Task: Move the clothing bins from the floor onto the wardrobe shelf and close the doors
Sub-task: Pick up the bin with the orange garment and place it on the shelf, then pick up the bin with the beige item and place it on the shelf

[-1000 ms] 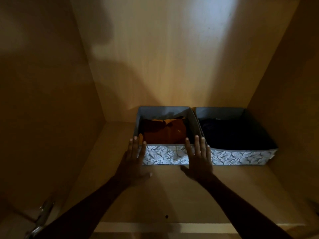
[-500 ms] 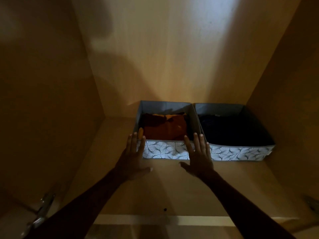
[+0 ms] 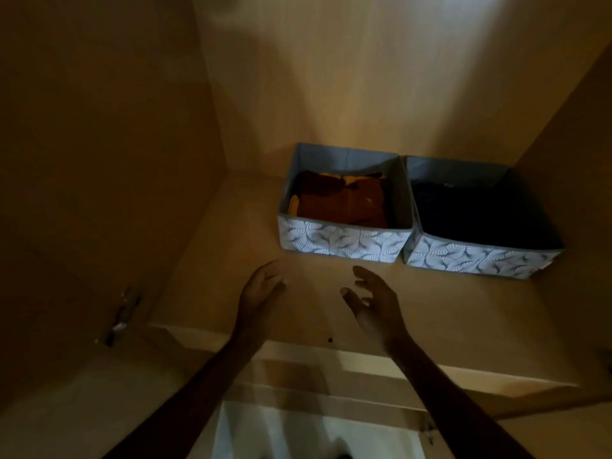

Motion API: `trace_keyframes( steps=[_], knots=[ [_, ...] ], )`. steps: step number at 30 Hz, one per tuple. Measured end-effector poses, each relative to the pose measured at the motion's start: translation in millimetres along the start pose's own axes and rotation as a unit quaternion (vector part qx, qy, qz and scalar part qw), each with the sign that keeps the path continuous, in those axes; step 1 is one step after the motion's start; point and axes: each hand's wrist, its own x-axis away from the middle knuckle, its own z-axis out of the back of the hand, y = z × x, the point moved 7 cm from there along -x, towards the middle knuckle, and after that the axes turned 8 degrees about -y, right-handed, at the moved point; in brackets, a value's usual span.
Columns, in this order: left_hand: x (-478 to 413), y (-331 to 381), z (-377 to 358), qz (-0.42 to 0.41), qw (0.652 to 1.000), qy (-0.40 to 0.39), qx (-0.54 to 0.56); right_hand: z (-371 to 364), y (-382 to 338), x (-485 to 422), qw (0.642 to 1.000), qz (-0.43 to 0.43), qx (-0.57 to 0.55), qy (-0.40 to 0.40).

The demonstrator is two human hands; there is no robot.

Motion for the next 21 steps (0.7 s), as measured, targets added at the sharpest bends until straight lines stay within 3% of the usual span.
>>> trace_keyframes(
  steps=[4, 11, 14, 17, 21],
  knots=[
    [59, -14, 32, 0.024, 0.993, 0.093, 0.076, -38, -11, 22, 0.989, 0.024, -0.119, -0.088],
    [189, -59, 50, 0.106, 0.95, 0.28, 0.087, -112, -20, 60, 0.928, 0.038, -0.15, -0.339],
    [255, -78, 34, 0.13, 0.909, 0.383, 0.101, -137, -13, 93, 0.879, 0.054, -0.128, -0.456],
    [307, -92, 14, 0.153, 0.88, 0.434, 0.116, -153, -1, 119, 0.858, 0.048, -0.099, -0.502],
    [396, -95, -14, 0.166, 0.817, 0.534, 0.138, -182, -3, 181, 0.793, 0.092, -0.043, -0.6]
  ],
)
